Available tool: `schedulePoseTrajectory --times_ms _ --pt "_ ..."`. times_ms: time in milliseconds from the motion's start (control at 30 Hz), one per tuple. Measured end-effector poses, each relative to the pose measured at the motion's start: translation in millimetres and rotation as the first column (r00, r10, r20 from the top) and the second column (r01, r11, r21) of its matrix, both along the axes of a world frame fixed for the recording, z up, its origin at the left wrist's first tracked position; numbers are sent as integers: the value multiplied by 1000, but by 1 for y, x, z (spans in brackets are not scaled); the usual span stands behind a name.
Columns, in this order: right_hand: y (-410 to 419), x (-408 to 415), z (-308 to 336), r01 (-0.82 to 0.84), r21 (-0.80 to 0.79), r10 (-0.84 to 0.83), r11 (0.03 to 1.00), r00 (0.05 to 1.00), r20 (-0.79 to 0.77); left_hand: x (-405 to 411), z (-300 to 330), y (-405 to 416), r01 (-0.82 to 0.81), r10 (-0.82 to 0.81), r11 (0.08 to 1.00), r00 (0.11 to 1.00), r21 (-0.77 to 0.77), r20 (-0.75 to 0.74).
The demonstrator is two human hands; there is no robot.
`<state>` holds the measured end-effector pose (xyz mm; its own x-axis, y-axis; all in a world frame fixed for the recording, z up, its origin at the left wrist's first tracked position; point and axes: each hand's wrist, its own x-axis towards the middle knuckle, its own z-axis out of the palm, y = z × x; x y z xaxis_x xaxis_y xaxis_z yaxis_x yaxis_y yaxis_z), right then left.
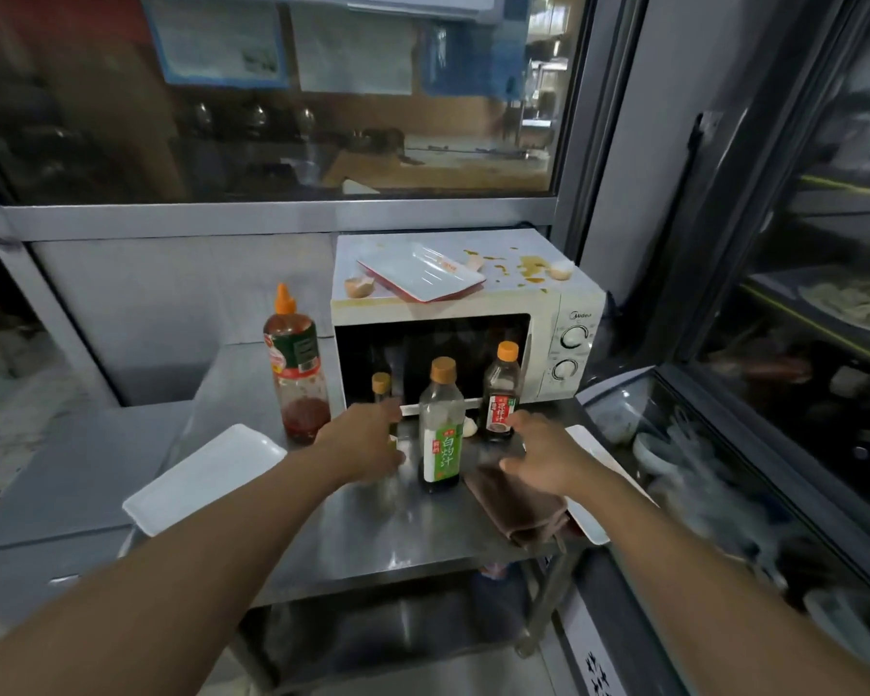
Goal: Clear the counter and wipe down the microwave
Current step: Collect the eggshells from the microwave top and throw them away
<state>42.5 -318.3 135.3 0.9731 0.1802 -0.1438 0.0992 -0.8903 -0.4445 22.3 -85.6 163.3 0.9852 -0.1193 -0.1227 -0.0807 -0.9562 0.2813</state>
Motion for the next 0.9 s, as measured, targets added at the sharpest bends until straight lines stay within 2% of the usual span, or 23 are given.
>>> schedulePoseTrajectory --times_ms 333,600,900 --pt "-18 93 -55 -211 -20 210 977 975 -70 36 -37 -28 -221 220 975 973 -12 -63" --pt "-22 122 -90 -360 4 360 933 931 -58 40 -64 -46 -353 353 935 930 15 -100" --pt "-15 131 -107 -409 -19 407 912 911 -68 49 -85 -44 -376 373 927 919 5 -128"
